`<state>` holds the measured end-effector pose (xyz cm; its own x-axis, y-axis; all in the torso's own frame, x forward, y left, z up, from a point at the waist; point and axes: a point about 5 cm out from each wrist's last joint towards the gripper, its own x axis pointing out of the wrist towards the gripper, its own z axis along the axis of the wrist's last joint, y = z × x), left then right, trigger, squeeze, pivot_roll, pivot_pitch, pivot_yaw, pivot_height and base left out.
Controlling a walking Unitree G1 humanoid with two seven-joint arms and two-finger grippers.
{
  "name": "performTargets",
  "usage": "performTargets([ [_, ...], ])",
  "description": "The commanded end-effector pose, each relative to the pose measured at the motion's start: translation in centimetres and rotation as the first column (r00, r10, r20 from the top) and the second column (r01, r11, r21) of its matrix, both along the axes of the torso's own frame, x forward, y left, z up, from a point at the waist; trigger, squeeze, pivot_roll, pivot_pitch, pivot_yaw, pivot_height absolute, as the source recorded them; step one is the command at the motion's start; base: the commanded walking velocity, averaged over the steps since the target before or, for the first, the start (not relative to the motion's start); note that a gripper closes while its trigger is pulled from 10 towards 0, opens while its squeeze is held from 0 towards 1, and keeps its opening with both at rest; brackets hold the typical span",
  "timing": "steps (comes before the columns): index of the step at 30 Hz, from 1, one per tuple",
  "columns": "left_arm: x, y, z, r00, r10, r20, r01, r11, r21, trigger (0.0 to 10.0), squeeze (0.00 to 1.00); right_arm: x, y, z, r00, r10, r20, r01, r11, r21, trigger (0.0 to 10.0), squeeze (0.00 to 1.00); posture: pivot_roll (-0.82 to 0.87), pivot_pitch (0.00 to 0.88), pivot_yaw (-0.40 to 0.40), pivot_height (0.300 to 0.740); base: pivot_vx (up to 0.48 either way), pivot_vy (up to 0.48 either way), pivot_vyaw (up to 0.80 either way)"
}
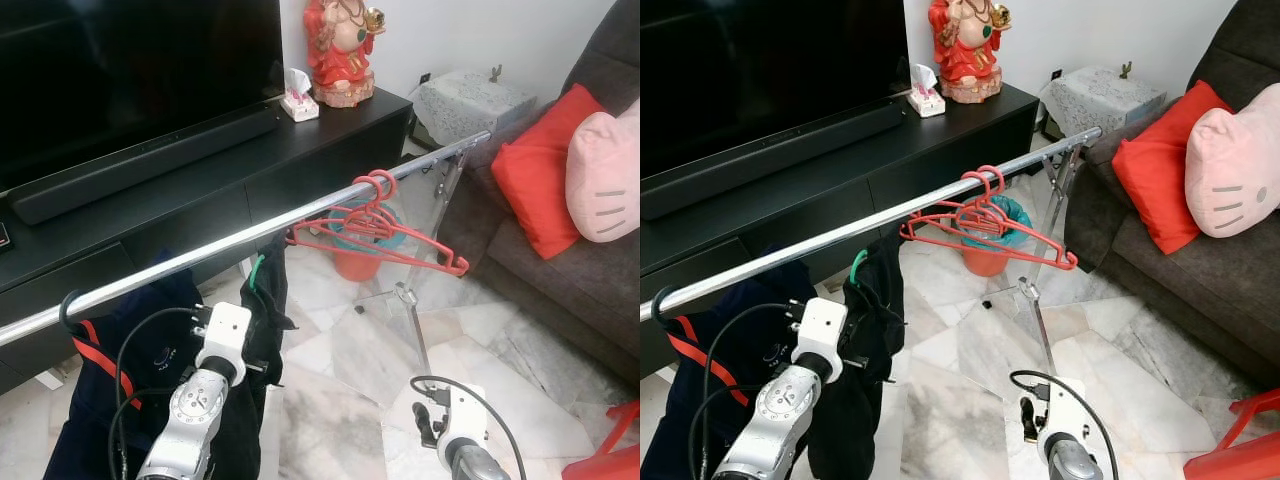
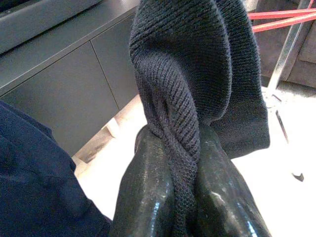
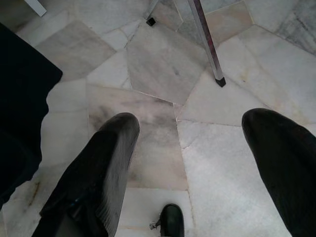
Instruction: Hang hanger
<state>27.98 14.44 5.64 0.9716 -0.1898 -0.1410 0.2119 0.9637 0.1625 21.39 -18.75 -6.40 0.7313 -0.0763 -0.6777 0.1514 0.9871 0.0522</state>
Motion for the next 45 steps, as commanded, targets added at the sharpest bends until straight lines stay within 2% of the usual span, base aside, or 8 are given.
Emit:
performTargets([
  [1, 0.09, -0.12, 0.05, 1.0, -0.013, -0.002, 0.013, 1.0, 0.027, 10.0, 0.0, -0.28, 0.08, -0.18, 1.0, 0.0, -0.009, 0.0, 1.0, 0.002, 10.0, 0.0, -0.02, 0.0, -0.005, 0.74, 0.0, 0.0, 0.0],
  [21, 0.07, -0.13, 0.02, 1.0, -0.014, -0.008, 0.015, 1.0, 0.025, 10.0, 0.0, -0.13, 0.06, -0.05, 1.0, 0.02, 0.001, -0.02, 1.0, -0.014, 10.0, 0.0, -0.01, 0.0, -0.005, 0.74, 0.0, 0.0, 0.0],
  [30, 0.07, -0.13, 0.03, 1.0, -0.02, -0.01, 0.02, 0.999, 0.026, 10.0, 0.0, -0.11, 0.05, -0.04, 1.0, 0.014, 0.0, -0.014, 1.0, -0.022, 10.0, 0.0, -0.01, 0.0, -0.004, 0.74, 0.0, 0.0, 0.73],
  [45, 0.07, -0.12, 0.08, 1.0, -0.023, -0.01, 0.023, 0.999, 0.023, 10.0, 0.0, -0.1, 0.06, -0.05, 1.0, 0.005, -0.001, -0.005, 1.0, -0.016, 10.0, 0.0, -0.01, 0.0, -0.004, 0.74, 0.0, 0.0, 0.0],
])
